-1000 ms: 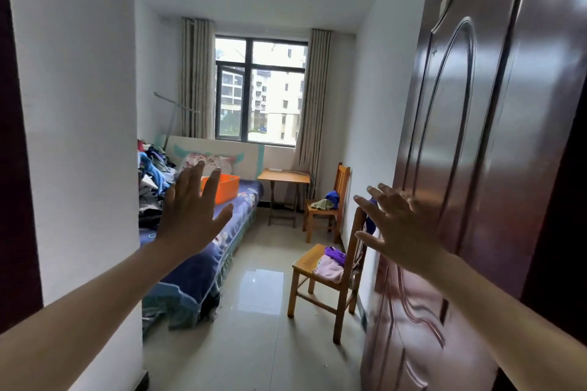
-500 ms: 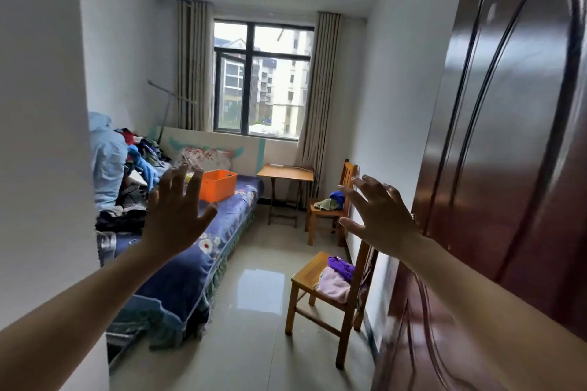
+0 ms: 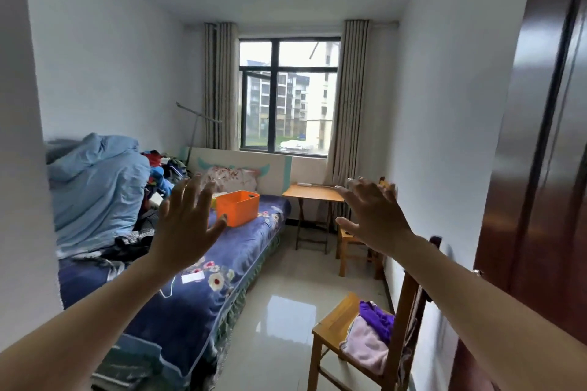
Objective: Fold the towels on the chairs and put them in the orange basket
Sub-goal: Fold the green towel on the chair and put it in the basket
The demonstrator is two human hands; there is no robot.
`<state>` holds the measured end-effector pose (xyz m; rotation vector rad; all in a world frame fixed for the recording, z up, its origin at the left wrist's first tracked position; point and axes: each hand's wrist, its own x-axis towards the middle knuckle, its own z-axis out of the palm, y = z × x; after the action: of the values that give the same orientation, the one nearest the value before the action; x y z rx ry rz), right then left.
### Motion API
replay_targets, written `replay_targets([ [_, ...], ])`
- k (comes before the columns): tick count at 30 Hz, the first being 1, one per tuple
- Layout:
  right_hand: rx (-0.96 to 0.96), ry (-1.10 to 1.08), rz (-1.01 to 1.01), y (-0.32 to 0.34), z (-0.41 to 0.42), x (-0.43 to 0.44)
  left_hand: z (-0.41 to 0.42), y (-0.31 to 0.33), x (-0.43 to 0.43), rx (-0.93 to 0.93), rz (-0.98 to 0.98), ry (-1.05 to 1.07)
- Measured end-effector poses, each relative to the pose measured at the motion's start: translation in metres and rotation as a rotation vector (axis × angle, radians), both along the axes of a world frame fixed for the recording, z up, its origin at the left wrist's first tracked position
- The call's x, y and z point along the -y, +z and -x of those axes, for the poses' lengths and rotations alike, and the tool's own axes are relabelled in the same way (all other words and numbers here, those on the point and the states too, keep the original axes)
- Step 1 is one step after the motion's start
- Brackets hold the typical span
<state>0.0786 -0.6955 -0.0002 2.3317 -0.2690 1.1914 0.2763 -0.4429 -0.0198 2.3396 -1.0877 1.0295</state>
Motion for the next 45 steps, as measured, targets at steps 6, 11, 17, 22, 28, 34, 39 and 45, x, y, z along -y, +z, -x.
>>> replay_targets([
  [6, -0.016, 0.139, 0.067, -0.020, -0.099, 0.050, -0.075, -0.015, 0.033, -0.104, -0.016, 0.114],
  [11, -0.068, 0.147, 0.084, -0.040, -0.182, 0.092, -0.144, -0.030, 0.059, -0.101, -0.014, 0.174],
  [17, -0.095, 0.133, 0.115, -0.033, -0.254, 0.156, -0.245, -0.032, 0.107, -0.126, -0.039, 0.142],
  [22, -0.101, 0.080, -0.028, -0.038, -0.307, 0.210, -0.307, -0.042, 0.174, -0.174, -0.011, 0.058],
  [28, -0.184, 0.063, -0.005, -0.074, -0.369, 0.291, -0.381, -0.078, 0.274, -0.210, -0.131, -0.053],
  [34, -0.155, 0.030, -0.110, -0.096, -0.447, 0.388, -0.463, -0.087, 0.376, -0.219, -0.176, -0.080],
  [39, -0.228, 0.013, -0.028, -0.111, -0.535, 0.455, -0.526, -0.095, 0.452, -0.215, -0.182, -0.072],
  [45, -0.346, -0.042, -0.124, -0.146, -0.624, 0.519, -0.608, -0.117, 0.520, -0.318, -0.210, -0.021],
])
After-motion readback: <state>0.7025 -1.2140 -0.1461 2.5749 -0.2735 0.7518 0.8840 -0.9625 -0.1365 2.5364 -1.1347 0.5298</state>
